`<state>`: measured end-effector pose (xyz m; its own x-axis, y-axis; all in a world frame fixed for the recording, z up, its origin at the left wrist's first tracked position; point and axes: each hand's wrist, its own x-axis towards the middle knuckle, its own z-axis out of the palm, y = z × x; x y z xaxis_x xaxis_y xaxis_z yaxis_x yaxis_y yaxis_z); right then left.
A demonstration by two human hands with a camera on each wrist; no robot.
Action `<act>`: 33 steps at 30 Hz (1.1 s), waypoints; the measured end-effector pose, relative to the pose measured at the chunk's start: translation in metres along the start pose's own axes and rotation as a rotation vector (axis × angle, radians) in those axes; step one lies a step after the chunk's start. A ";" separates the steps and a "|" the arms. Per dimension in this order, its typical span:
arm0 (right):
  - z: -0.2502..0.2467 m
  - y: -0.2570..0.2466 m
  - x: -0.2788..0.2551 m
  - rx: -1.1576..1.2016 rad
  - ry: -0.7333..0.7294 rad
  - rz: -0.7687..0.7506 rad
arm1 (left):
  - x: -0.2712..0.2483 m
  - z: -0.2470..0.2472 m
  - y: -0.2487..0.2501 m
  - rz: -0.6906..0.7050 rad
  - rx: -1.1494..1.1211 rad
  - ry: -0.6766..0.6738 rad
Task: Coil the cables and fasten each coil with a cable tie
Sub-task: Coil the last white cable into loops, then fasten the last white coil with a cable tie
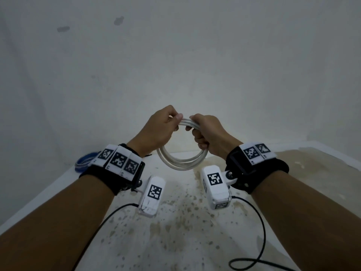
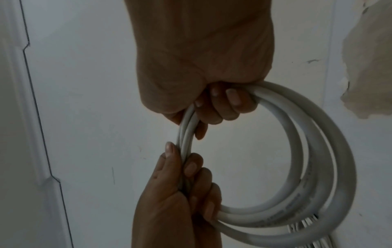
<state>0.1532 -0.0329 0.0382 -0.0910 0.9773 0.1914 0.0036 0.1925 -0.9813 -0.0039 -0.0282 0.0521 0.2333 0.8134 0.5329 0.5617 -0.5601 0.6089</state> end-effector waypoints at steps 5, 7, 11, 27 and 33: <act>-0.011 0.002 -0.013 -0.090 0.041 -0.005 | -0.007 0.015 0.006 0.015 -0.095 0.014; -0.020 0.003 -0.021 -0.113 0.063 -0.002 | -0.010 0.024 0.012 0.031 -0.119 -0.030; -0.038 0.013 -0.041 -0.129 0.097 -0.002 | -0.016 0.051 0.018 0.067 -0.117 0.033; -0.248 0.080 -0.224 -1.166 0.468 0.677 | -0.065 0.164 0.096 0.061 -0.169 -0.171; -0.253 0.085 -0.246 -1.523 0.324 0.702 | -0.069 0.159 0.108 0.026 -0.192 -0.176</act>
<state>0.4281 -0.2350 -0.0869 0.5329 0.8446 -0.0509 0.8456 -0.5338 -0.0038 0.1671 -0.1202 -0.0121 0.3900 0.8037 0.4494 0.3971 -0.5871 0.7054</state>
